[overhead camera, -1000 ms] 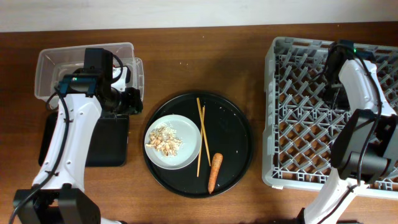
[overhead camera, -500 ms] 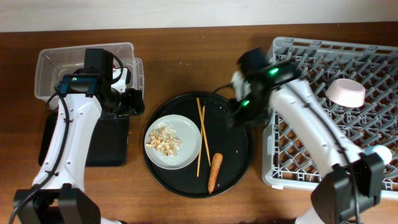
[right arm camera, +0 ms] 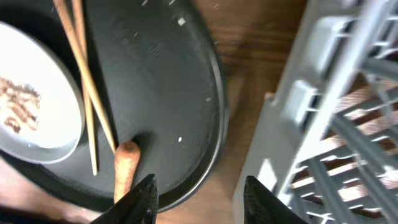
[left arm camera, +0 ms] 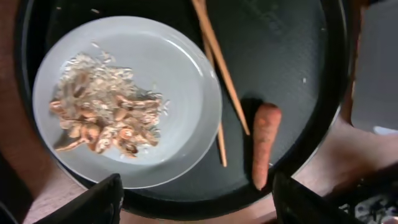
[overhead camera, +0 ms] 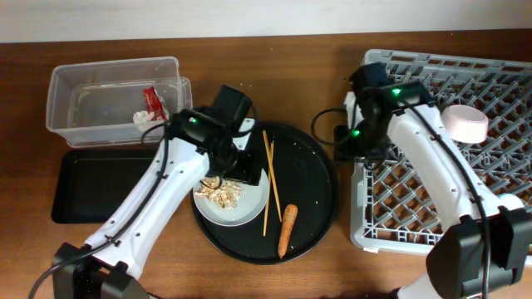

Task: Sort waste into correct bins and load items into the dishwasher rack
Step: 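Grasp the carrot from the tray with the left gripper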

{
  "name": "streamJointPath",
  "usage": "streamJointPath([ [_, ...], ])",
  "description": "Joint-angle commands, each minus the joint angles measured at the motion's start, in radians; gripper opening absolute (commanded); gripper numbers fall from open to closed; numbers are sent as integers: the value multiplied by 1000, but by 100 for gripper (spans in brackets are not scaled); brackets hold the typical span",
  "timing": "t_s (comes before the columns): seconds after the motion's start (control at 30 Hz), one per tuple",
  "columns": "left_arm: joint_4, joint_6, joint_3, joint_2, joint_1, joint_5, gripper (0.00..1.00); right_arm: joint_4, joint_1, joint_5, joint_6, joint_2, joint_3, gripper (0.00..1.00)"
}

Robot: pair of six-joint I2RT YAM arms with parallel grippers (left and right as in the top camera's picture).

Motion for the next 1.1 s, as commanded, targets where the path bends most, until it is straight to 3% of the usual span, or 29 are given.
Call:
streamJointPath([
  [0.0, 3, -11, -7, 54, -160, -1, 77, -63, -180, 20, -8, -43, 78, 48],
  [0.2, 21, -11, -9, 267, -346, -1, 77, -117, -480, 34, -45, -43, 77, 48],
  [0.4, 48, -12, -9, 406, -422, -2, 76, -126, -486, 32, -46, -43, 77, 48],
  [0.57, 61, -16, -21, 416, -422, -27, 75, -129, -486, 31, -46, -43, 77, 48],
  [0.67, 75, -16, -34, 416, -434, -27, 64, -129, -486, 31, -46, -43, 77, 48],
  [0.77, 86, -16, -68, 416, -446, -27, 62, -129, -486, 31, -46, -43, 77, 48],
  [0.97, 104, -20, -82, 416, -458, -27, 35, -129, -486, 31, -48, -43, 77, 48],
  [1.07, 105, -20, -100, 416, -458, -27, 27, -129, -486, 31, -48, -43, 77, 48],
])
